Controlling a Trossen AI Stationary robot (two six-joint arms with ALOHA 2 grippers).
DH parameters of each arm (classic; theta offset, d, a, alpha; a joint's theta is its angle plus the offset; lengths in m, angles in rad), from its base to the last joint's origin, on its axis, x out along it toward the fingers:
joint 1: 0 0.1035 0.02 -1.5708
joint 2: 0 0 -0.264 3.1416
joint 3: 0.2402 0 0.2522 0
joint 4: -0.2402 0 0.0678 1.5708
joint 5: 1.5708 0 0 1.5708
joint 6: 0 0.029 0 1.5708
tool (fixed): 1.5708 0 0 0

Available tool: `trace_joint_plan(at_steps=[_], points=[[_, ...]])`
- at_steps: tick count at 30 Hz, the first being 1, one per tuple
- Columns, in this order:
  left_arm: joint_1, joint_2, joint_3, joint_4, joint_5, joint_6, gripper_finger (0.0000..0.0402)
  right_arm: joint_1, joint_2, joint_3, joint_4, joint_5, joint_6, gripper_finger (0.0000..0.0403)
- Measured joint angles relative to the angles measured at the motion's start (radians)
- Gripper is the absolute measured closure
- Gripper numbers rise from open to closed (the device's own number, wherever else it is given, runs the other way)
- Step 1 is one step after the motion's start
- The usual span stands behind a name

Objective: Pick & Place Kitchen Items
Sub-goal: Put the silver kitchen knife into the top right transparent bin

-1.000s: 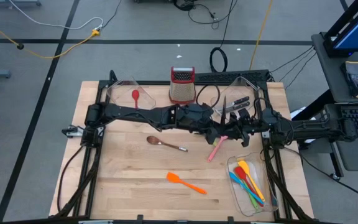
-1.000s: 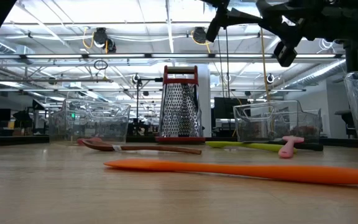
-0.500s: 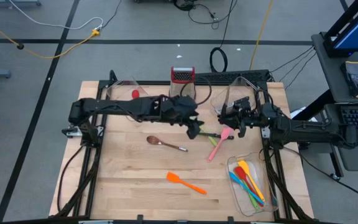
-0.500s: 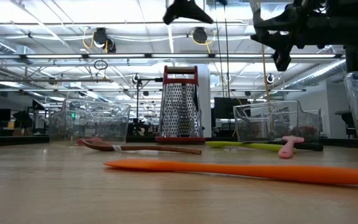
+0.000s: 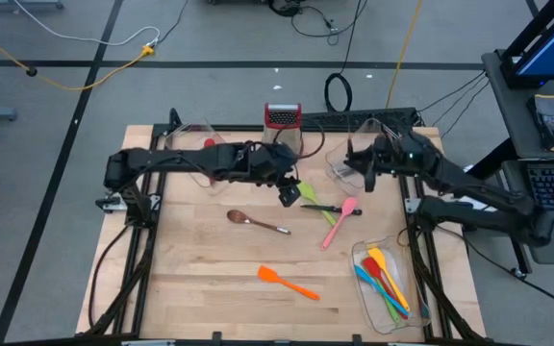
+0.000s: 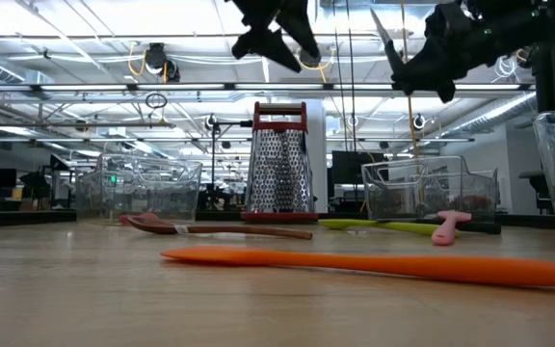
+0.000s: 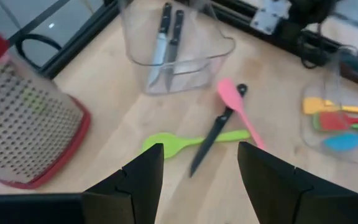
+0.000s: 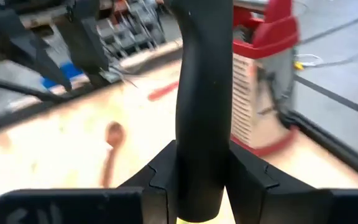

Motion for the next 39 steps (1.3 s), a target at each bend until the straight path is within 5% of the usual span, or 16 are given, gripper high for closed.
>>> trace_joint_plan(at_steps=[11,25,39], points=[[0.019,-0.132,-0.266,0.322,0.043,0.016,0.0195,-0.114,0.09,0.233,-0.411,0.176,-0.341,0.0317],[0.001,-0.52,-0.842,0.766,-0.058,-0.012,0.0195,-0.14,0.217,0.256,-0.643,0.396,-0.719,0.0317],[-0.003,-0.62,-1.005,0.881,-0.084,-0.064,0.0194,-0.156,0.336,0.255,-0.749,0.646,-1.04,0.0317]])
